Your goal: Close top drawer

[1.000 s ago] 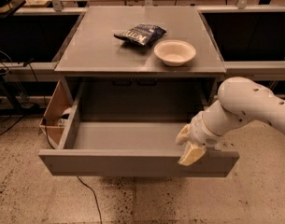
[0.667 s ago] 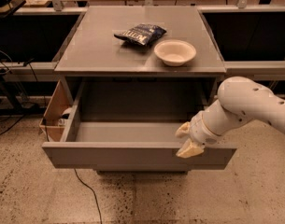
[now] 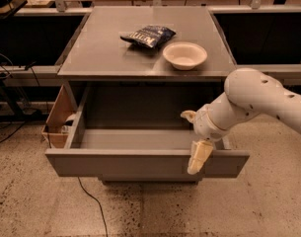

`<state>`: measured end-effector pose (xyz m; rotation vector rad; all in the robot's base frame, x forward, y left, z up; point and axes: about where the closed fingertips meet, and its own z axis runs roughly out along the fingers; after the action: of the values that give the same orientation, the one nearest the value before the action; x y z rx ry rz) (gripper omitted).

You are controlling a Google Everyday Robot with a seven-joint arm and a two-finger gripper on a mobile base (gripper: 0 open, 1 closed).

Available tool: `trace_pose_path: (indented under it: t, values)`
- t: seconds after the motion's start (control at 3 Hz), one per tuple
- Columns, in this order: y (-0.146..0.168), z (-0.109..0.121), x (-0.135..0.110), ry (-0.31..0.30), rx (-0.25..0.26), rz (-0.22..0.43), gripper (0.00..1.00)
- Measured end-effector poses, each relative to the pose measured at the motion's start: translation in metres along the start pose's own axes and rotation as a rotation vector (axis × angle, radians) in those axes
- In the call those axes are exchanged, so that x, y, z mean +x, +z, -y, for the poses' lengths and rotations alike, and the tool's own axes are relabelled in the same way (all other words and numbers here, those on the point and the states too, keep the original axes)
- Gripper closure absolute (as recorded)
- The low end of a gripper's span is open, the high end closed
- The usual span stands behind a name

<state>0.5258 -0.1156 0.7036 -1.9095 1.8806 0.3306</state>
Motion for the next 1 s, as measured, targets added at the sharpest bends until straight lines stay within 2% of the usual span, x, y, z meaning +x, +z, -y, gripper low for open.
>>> trace_pose_path:
  t: [0.33,0.67,1.0]
  values:
    - [-0.031,-0.017,0.007,0.054,0.009,-0.016,0.00]
    - [-0.055,-0.038,0.014,0.095,0.018,-0.026,0.18]
    - [-0.058,-0.045,0.013,0.105,0.028,-0.022,0.42]
